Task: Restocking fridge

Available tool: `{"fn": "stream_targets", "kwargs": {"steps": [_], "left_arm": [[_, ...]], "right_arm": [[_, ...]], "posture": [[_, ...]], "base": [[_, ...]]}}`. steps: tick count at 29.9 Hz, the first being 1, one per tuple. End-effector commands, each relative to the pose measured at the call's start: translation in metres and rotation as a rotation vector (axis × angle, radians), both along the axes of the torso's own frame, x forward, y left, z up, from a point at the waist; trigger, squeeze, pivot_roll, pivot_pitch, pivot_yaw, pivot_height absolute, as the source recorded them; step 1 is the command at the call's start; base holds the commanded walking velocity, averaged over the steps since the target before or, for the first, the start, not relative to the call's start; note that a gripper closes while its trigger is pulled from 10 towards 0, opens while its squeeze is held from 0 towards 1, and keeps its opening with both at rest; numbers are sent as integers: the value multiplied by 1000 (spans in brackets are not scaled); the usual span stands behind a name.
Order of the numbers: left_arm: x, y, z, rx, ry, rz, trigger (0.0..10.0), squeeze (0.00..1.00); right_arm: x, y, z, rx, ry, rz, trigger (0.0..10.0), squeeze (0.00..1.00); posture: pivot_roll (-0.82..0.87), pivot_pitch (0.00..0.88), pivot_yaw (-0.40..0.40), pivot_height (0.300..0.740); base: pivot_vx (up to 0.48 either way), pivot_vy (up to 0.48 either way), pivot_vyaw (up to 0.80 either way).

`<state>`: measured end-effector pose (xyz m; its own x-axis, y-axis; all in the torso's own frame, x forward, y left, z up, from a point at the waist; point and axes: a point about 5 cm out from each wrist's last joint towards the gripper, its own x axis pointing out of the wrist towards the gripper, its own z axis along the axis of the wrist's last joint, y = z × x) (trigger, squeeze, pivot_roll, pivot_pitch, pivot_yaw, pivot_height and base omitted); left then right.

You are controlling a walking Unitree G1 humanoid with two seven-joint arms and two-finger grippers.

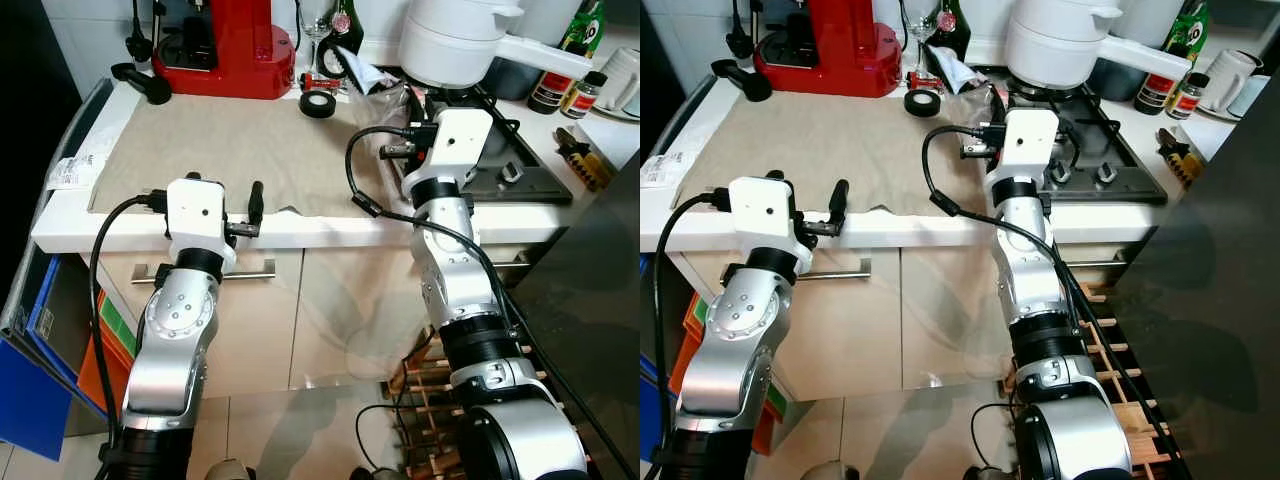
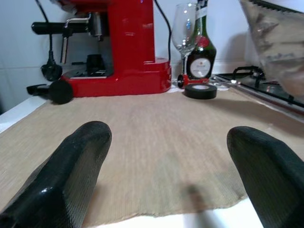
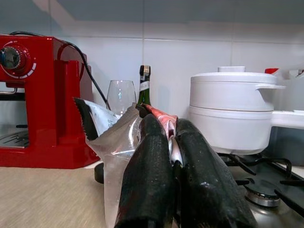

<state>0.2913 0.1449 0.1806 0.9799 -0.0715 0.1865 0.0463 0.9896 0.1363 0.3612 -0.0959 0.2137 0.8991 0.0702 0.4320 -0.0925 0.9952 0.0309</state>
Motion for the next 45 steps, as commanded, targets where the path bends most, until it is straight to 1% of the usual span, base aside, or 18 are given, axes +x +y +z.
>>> {"fn": "stream_targets", "kwargs": {"steps": [1, 5, 6, 14, 15, 25, 29, 32, 33, 45], "left_arm": [[2, -5, 2, 2, -12, -9, 10000, 0], [4, -4, 2, -2, -15, -6, 10000, 0], [4, -4, 2, -2, -16, -6, 10000, 0], [6, -3, 3, 5, -27, -1, 10000, 0], [7, -3, 4, 6, -30, -1, 10000, 0], [8, -4, 5, 8, -39, -1, 10000, 0], [9, -5, 5, 11, -42, 2, 10000, 0], [10, -5, 5, 11, -43, 2, 10000, 0], [10, -6, 5, 11, -44, 2, 10000, 0], [11, -10, 5, 7, -50, -1, 10000, 0]], "right_arm": [[-2, -3, 11, -3, -48, -15, 0, 0], [-2, -4, 12, -4, -47, -17, 0, 0], [-2, -4, 12, -5, -47, -17, 0, 0], [-1, -4, 10, -15, -41, -17, 0, 0], [-1, -4, 10, -15, -41, -18, 0, 0], [0, -4, 10, -18, -37, -16, 0, 0], [0, -4, 8, -19, -26, -14, 0, 0], [0, -4, 6, -21, -10, -7, 0, 0], [1, -4, 5, -22, -4, -3, 0, 0], [1, -4, 4, -32, 8, 6, 0, 0]], "posture": [[141, 0, -84, 740], [142, 0, -85, 740], [143, 0, -86, 740], [145, 0, -86, 740], [145, 0, -85, 740], [142, 0, -85, 740], [139, 0, -85, 740], [136, 0, -85, 740], [135, 0, -86, 740], [127, 0, -90, 740]], "base": [[-240, 0, 0], [-305, 0, 0], [247, 0, 0], [-343, 0, 0], [247, 0, 0], [-351, 0, 0], [100, 0, 0], [-347, 0, 0], [270, 0, 0], [-374, 0, 0]]}}
